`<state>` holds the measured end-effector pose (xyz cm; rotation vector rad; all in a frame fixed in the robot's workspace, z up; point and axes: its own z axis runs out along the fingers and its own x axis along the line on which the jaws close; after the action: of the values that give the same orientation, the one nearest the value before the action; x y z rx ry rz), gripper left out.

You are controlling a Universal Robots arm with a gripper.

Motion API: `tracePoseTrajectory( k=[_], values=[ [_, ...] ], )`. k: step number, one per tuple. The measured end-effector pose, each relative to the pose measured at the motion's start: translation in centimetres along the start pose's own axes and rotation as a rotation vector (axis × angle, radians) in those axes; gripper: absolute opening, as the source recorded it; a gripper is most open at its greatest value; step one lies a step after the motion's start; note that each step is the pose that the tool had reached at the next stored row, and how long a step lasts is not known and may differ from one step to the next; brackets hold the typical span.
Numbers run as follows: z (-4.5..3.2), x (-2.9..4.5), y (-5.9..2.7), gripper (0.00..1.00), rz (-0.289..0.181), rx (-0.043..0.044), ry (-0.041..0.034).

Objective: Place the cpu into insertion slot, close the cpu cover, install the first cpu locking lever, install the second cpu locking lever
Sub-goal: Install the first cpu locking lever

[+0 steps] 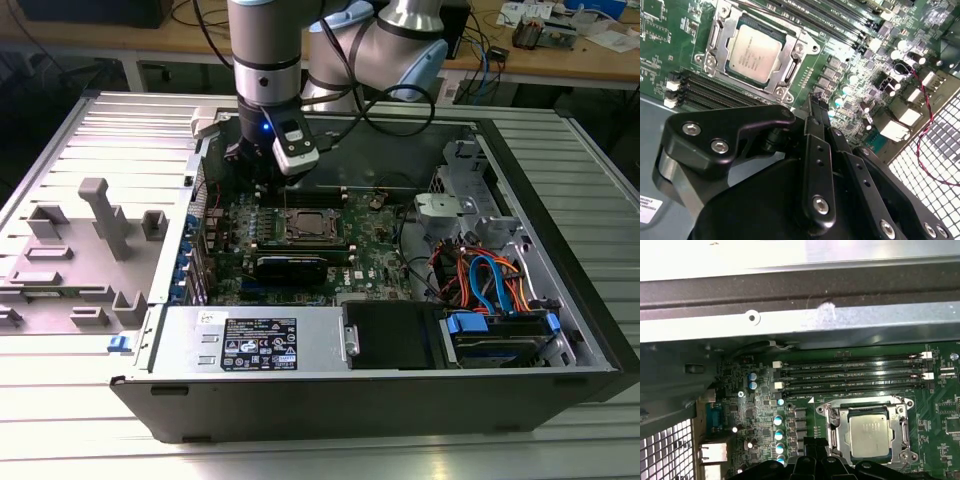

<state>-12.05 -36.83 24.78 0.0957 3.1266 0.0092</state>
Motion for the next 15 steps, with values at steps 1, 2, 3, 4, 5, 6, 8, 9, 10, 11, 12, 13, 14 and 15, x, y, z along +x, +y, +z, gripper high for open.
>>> tracePoseTrajectory(
  k=[1, 2, 3, 4, 5, 6, 8, 9, 10, 11, 12, 13, 14, 15],
  values=[
    [0.0, 0.01, 0.0, 0.11, -0.001, -0.0001, 0.0],
    [0.0, 0.02, 0.01, 0.11, -0.001, -0.0001, -0.0001],
    [0.0, 0.02, 0.01, 0.11, -0.001, 0.0, 0.0],
    [0.0, 0.02, 0.01, 0.11, -0.002, -0.0001, 0.0],
    [0.0, 0.02, 0.0, 0.11, -0.002, -0.0001, -0.0001],
    [0.0, 0.02, 0.01, 0.11, -0.002, 0.0, 0.0],
    [0.0, 0.02, 0.01, 0.11, -0.002, 0.0, 0.0],
    [0.0, 0.02, 0.01, 0.11, -0.002, -0.0001, -0.0001],
    [0.0, 0.02, 0.01, 0.11, -0.002, -0.0001, -0.0001],
    [0.0, 0.02, 0.01, 0.11, -0.002, -0.0001, -0.0001],
    [0.0, 0.02, 0.01, 0.11, -0.002, -0.0001, 0.0],
    [0.0, 0.02, 0.01, 0.11, -0.003, -0.0001, 0.0],
    [-0.12, 0.01, 0.01, 0.11, -0.004, -0.0001, -0.0001],
    [-0.23, 0.01, 0.01, 0.11, -0.006, -0.0001, 0.0]
  ],
)
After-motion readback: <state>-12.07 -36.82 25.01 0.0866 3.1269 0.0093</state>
